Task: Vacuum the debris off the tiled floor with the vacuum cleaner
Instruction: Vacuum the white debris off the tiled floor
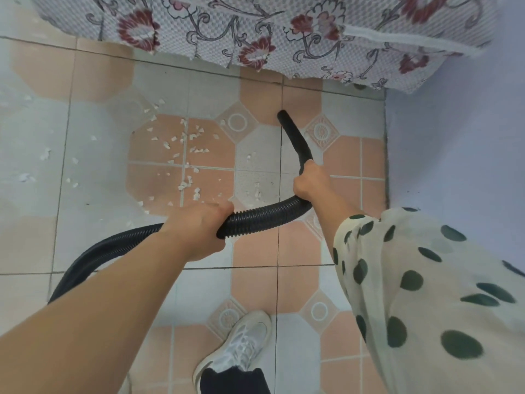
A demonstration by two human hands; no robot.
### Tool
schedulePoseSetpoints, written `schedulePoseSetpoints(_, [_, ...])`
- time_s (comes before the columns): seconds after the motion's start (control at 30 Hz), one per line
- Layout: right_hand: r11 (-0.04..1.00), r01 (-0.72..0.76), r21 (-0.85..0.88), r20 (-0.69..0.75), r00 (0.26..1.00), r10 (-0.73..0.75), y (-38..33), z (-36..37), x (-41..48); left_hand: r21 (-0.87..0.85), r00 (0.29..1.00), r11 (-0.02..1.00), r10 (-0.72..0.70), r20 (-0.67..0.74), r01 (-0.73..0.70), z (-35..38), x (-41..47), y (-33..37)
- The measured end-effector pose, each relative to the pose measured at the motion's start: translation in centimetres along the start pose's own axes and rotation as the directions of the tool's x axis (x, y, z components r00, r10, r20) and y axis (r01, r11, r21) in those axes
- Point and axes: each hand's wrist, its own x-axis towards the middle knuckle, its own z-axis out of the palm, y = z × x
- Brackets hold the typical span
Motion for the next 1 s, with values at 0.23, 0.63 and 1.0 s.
schedulePoseSetpoints(0.23, [0.989,-0.144,0.022,-0.037,0.989,0.145,5.9,-0.3,-0.8,0.014,0.994,0.996,0.083,0.078,-0.084,2.1,0.5,3.9])
schedulePoseSetpoints(0.63, [0.993,-0.11,0.043,0.065,0.992,0.107,10.4,1.4,-5.2,0.084,0.968,0.979,0.168,0.186,-0.186,3.2,-1.4,5.7])
schedulePoseSetpoints(1.0, [0.97,-0.211,0.118,0.098,0.975,0.2,13.2,4.5,-10.0,0.157,0.941,0.948,0.234,0.244,-0.276,2.9,-4.9,6.1])
